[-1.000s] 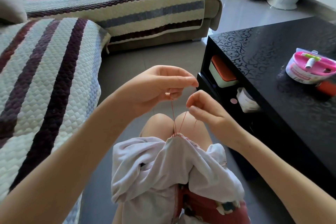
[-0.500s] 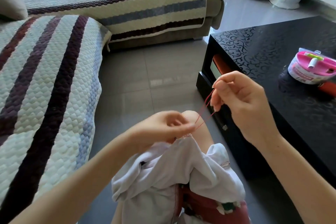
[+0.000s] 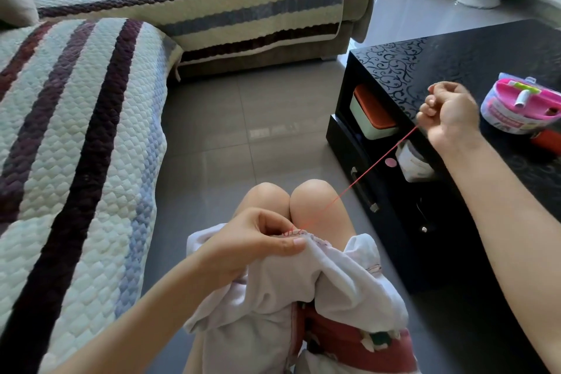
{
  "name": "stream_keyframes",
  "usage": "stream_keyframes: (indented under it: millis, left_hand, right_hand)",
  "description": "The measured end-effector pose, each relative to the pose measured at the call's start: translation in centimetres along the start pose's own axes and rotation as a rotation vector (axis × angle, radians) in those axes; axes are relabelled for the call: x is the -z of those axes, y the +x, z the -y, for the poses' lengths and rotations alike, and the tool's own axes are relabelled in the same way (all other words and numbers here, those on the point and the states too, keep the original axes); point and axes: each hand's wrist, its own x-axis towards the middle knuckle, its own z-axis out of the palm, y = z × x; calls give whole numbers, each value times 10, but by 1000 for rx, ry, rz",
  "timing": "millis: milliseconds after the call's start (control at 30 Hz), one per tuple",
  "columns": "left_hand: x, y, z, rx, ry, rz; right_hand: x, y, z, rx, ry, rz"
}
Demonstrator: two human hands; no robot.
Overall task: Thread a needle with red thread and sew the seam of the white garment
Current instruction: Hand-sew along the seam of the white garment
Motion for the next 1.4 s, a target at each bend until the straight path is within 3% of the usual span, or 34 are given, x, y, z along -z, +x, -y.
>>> stream_keyframes:
  millis: [67,100,267,333,400,533,833,1133,1333,1400]
  left_hand:
    - [1,-1,1,-10,6,2]
    - [1,-1,1,-16,13,7]
    - [1,-2,0,-27,-2,31]
    - [2,-2,1,-27,0,31]
    - [2,-2,0,-19,-8,34]
    - [2,-2,0,-19,11,18]
    - [-1,-3,-2,4,53,12]
    - [1,-2,0,-5,137,22]
    - [5,-4,6,-21,84,21]
    - [7,-3,9,-31,70,11]
  right_hand:
    - [-3,-1,-5,231,-363,-76]
    - [-7,-11,-8,288,-532,-2]
    - [-21,-108,-24,18,-758,995]
    - [-17,-135,-31,-39,-793,1219]
    - [-16,-147,-35,-49,-800,1309]
    - [-15,-157,-38,3,-767,1302]
    - [-20,-157,-13,160,-655,1093]
    - [-34,-156,-20,362,-781,967]
    - [-20,-171,-44,185,-696,1083]
    - [-15,-177,-51,262,-723,1080]
